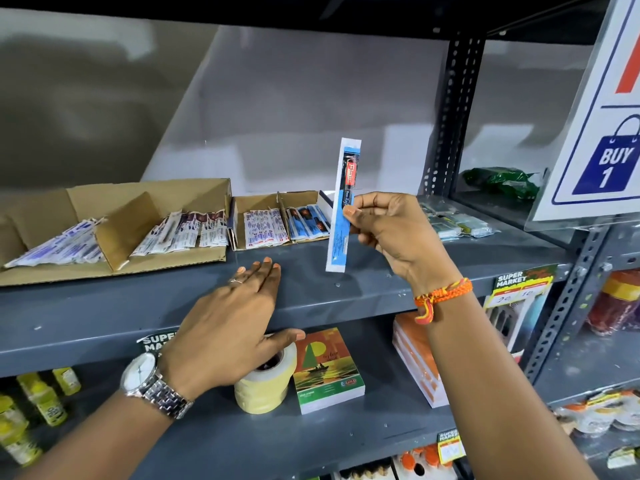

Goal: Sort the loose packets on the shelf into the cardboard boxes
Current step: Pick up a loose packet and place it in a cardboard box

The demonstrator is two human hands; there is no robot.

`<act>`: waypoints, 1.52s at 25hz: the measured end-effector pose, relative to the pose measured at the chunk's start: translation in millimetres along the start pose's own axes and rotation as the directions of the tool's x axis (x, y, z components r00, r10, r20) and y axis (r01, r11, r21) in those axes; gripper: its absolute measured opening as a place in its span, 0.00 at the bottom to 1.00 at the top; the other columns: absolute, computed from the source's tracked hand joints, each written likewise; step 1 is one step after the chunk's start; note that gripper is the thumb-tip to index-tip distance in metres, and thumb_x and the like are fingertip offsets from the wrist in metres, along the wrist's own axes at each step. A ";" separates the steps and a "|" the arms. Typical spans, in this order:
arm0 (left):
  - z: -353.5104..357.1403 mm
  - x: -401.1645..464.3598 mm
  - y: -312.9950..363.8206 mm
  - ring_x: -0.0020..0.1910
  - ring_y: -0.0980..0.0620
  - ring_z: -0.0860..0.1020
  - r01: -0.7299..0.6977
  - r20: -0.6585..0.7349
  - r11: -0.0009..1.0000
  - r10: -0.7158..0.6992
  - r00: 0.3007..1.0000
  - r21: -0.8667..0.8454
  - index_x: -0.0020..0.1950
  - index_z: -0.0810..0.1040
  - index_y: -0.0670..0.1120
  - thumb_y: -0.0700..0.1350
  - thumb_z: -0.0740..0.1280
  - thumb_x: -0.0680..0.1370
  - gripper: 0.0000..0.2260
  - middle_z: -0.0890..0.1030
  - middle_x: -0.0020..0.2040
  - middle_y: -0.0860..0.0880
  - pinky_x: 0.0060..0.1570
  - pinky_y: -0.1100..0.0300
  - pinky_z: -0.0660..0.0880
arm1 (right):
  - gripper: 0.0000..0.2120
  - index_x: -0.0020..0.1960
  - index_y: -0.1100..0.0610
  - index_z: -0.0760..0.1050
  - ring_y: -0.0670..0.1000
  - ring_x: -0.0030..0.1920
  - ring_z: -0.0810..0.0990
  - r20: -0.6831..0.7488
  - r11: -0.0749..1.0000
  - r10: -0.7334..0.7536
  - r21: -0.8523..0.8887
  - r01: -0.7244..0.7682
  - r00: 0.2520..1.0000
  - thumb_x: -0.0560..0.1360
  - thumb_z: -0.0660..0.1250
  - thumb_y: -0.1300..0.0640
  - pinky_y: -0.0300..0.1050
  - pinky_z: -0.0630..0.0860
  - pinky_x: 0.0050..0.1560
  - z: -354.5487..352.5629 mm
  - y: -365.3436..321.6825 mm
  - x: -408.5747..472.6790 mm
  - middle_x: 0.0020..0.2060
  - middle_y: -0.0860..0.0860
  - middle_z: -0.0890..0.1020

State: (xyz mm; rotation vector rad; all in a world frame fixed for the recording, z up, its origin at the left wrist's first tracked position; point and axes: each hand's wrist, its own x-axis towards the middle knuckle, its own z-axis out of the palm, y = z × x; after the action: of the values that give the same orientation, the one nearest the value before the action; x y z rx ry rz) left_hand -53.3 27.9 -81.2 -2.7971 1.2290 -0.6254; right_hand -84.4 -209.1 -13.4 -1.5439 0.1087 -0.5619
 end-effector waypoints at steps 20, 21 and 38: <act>-2.3 -5.5 10.6 0.73 0.45 0.70 0.163 0.006 0.980 -0.165 0.986 0.117 0.78 0.64 0.43 0.79 0.39 0.72 0.51 0.67 0.77 0.44 0.66 0.51 0.71 | 0.05 0.44 0.64 0.77 0.58 0.45 0.83 0.078 0.594 0.033 -0.803 0.043 0.996 0.70 0.72 0.67 0.43 0.77 0.35 77.3 11.6 130.6 0.45 0.60 0.83; -2.0 -5.6 10.5 0.72 0.45 0.70 0.165 0.006 0.979 -0.167 0.986 0.118 0.77 0.66 0.42 0.79 0.40 0.72 0.50 0.68 0.76 0.44 0.66 0.51 0.72 | 0.06 0.41 0.62 0.75 0.58 0.46 0.83 0.084 0.554 0.039 -0.831 0.049 0.996 0.69 0.72 0.68 0.42 0.76 0.34 81.3 14.5 133.4 0.45 0.59 0.82; 2.7 -4.4 9.6 0.65 0.43 0.78 0.162 -0.005 0.976 -0.163 0.987 0.148 0.71 0.74 0.39 0.77 0.47 0.75 0.47 0.76 0.69 0.40 0.60 0.50 0.76 | 0.03 0.44 0.64 0.79 0.57 0.43 0.81 0.164 0.442 -0.070 -0.879 0.178 0.984 0.72 0.71 0.64 0.41 0.79 0.37 72.6 10.9 126.8 0.44 0.57 0.82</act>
State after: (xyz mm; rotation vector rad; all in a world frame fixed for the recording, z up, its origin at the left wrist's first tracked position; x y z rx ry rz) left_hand -61.7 24.0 -87.0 -2.7901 0.9173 -0.6829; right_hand 58.7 -195.3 15.0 -2.6680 0.2424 -0.5618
